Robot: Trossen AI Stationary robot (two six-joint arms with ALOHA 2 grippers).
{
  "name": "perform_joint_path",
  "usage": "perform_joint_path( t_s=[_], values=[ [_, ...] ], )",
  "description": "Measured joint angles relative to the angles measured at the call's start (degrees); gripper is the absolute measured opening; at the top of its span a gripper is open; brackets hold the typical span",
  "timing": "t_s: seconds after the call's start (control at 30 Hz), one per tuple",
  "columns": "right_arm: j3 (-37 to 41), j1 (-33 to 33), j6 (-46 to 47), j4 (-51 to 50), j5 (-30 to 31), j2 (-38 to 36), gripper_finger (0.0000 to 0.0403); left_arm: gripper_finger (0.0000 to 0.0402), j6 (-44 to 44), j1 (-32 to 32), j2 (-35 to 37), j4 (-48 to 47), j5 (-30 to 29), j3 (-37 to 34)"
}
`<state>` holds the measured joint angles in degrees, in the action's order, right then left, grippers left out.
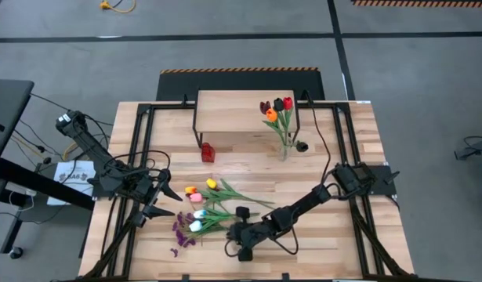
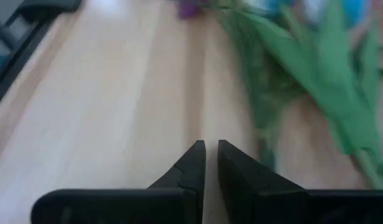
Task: Pick and place flowers into a vace then onto a shelf
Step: Put the light pink flower into the transparent vase
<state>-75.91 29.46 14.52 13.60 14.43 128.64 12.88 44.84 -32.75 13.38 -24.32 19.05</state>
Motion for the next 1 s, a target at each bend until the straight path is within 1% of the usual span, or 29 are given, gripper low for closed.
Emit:
perform_joint_path(
  t_s=[0.1, 0.23, 0.33, 0.47, 0.67, 1.0],
  values=[
    [-1.9, 0.3, -3.3, -1.1, 0.7, -1.3, 0.0038, 0.0222, 0.0, 0.0, 0.0, 0.0, 0.0, 0.0],
    [-4.7, -0.1, -6.7, -6.6, 4.1, -1.8, 0.0042, 0.0222, 0.0, 0.0, 0.0, -0.3, 0.0, 0.0],
    [-6.4, -0.8, -8.9, -8.8, 6.7, -1.7, 0.0047, 0.0222, 0.0, 0.0, 0.0, -0.3, 0.0, 0.0],
    [-7.3, -2.0, -8.9, -13.5, 7.7, -1.8, 0.0053, 0.0222, 0.0, 0.0, 0.0, -0.4, 0.0, 0.0],
    [-7.6, -4.7, -6.5, -18.5, 8.2, -1.8, 0.0059, 0.0222, 0.2, 0.0, 0.0, -0.7, 0.0, 0.0],
    [-7.6, -9.0, -6.0, -18.4, 10.9, -1.8, 0.0059, 0.0222, 0.2, 0.0, 0.0, -0.8, 0.0, 0.0]
  ],
)
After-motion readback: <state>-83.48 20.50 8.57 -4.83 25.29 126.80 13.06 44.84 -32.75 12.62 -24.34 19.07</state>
